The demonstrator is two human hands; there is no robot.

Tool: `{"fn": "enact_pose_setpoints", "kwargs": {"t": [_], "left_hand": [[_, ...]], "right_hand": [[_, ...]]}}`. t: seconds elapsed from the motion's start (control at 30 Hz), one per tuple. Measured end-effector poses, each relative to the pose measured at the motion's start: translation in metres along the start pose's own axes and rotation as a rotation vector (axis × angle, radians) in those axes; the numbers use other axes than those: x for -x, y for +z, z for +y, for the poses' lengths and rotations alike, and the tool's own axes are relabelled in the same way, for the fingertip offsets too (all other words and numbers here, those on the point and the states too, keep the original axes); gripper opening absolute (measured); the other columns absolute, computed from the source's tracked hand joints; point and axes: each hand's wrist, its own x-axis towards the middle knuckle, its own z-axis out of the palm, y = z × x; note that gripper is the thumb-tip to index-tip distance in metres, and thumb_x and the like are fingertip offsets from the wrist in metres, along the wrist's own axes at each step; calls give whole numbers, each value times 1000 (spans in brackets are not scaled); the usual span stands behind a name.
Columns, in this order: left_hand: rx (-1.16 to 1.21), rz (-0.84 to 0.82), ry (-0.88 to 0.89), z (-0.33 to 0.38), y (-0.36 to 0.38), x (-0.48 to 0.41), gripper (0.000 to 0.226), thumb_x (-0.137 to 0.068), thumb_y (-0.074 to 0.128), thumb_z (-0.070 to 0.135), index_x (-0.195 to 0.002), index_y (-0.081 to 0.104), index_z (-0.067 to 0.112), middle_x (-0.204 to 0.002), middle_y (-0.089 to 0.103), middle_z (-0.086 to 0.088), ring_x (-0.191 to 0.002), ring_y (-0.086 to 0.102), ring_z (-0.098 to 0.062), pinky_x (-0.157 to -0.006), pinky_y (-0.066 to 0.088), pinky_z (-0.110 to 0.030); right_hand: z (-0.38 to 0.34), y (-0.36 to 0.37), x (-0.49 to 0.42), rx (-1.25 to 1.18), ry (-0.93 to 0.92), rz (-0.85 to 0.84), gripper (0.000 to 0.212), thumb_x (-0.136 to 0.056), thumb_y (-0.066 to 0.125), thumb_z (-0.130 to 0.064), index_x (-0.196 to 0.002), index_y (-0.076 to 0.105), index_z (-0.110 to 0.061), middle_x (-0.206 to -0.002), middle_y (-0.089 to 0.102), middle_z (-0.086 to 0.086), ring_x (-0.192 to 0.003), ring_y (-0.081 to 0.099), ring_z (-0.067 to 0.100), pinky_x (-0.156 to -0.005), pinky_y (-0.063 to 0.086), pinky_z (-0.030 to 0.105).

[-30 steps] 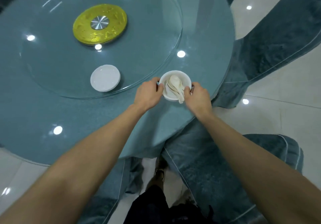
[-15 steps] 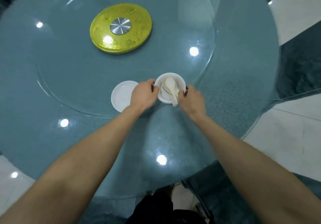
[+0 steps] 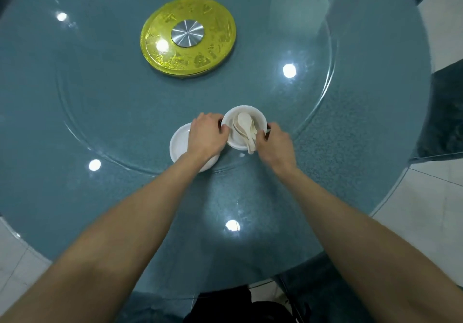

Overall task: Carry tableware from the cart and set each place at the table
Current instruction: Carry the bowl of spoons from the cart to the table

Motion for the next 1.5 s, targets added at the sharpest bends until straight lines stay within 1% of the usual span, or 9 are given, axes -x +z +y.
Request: {"fn": "enact_pose_setpoints", "kwargs": {"t": [0.23, 0.43, 0.7, 0.93, 1.03, 1.17, 1.27, 1.37, 1.5], "left_hand": [[24, -14, 0, -6, -5, 2, 27, -91, 47, 36, -80, 68, 24, -78, 68, 4, -85, 55, -29, -83, 52, -48], [76, 81, 30, -10, -10, 3, 34, -96, 57, 43, -119, 72, 22, -103, 71, 8, -102, 58, -20, -98, 49, -41], [126, 138, 158, 30, -24, -4, 36, -97, 58, 37, -126, 68, 19, -112, 67, 4, -106, 60, -22, -100, 48, -42], [158, 95, 306, 98, -3, 7, 34, -94, 58, 38, -121, 71, 21, -109, 69, 6, -105, 61, -21, -100, 49, -42], [159, 50, 396, 134, 14, 19, 36, -93, 57, 41, -118, 72, 21, -106, 68, 5, -101, 63, -23, -97, 50, -44], [168, -23, 521, 187, 36, 41, 35, -92, 58, 39, -117, 72, 19, -105, 69, 3, -99, 64, -23, -96, 51, -41], [186, -77, 620, 233, 57, 63, 32, -92, 62, 34, -118, 73, 19, -104, 71, 2, -98, 65, -22, -95, 51, -39], [183, -153, 713, 276, 79, 89, 32, -95, 62, 35, -121, 71, 18, -106, 70, 4, -98, 64, -21, -93, 51, -38], [162, -269, 852, 332, 108, 133, 33, -96, 59, 39, -121, 70, 20, -105, 70, 6, -96, 64, -19, -91, 53, -39]], "right_hand": [[-2, 3, 1, 18, -3, -31, 41, -106, 44, -49, -115, 61, -13, -95, 71, 7, -86, 67, 31, -80, 57, 50], [1, -4, 8, 18, 11, -42, 58, -106, 35, -61, -135, 57, -15, -105, 73, 6, -97, 69, 28, -87, 56, 46], [20, -29, 22, -19, 76, 44, 83, -89, 21, -77, -139, 55, -19, -100, 76, 11, -98, 72, 32, -95, 55, 48], [65, -74, 47, -39, 133, 166, 57, -105, 41, -59, -136, 59, -14, -109, 76, 17, -109, 70, 34, -94, 51, 43], [89, -99, 69, -59, 171, 227, 60, -104, 39, -61, -136, 58, -14, -108, 76, 17, -105, 71, 35, -95, 53, 44], [123, -136, 104, -86, 269, 315, 78, -92, 25, -76, -135, 56, -19, -106, 76, 14, -97, 73, 36, -96, 55, 48], [156, -167, 138, -108, 331, 407, 72, -96, 30, -73, -136, 56, -19, -112, 75, 13, -98, 73, 36, -95, 57, 49], [188, -193, 174, -117, 385, 488, 55, -103, 35, -64, -128, 57, -20, -98, 74, 7, -86, 72, 33, -86, 58, 49], [226, -223, 225, -155, 469, 582, 57, -103, 32, -66, -132, 54, -22, -89, 72, -3, -77, 72, 24, -83, 60, 49]]}}
